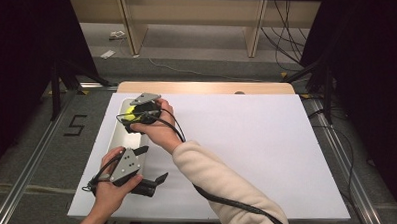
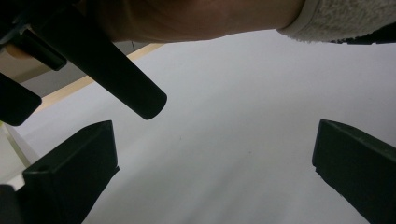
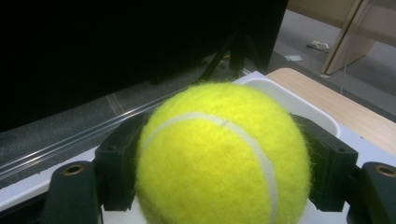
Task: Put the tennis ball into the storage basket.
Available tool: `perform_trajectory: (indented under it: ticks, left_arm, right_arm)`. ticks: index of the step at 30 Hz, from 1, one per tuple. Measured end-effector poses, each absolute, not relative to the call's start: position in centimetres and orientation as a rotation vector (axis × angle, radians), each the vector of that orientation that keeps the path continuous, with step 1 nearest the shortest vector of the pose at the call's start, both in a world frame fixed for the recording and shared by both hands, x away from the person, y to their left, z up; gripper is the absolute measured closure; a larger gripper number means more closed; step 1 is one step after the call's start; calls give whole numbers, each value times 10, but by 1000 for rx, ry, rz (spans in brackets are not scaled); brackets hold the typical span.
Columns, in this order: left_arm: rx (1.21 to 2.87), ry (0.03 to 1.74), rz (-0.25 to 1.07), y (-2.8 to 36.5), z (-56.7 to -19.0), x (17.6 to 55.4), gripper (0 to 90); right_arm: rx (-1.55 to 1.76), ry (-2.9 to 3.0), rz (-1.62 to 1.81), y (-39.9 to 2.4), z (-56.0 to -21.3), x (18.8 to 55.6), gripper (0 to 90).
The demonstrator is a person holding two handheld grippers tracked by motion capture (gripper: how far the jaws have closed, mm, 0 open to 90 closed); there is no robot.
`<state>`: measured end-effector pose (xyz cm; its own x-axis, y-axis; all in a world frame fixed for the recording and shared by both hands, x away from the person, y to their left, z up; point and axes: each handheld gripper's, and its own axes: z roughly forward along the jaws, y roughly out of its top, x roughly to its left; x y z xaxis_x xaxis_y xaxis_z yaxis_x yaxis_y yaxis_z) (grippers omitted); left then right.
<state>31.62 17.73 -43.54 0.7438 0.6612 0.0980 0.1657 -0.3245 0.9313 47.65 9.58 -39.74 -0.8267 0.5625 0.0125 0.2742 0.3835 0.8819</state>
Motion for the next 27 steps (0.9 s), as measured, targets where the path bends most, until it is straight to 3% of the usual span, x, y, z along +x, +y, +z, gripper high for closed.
perform_trajectory:
  ticks: [27]
  left_arm:
    - [1871, 632, 585, 178, -435, 316, 0]
  right_arm:
    - [734, 2404, 1417, 108, -404, 478, 268]
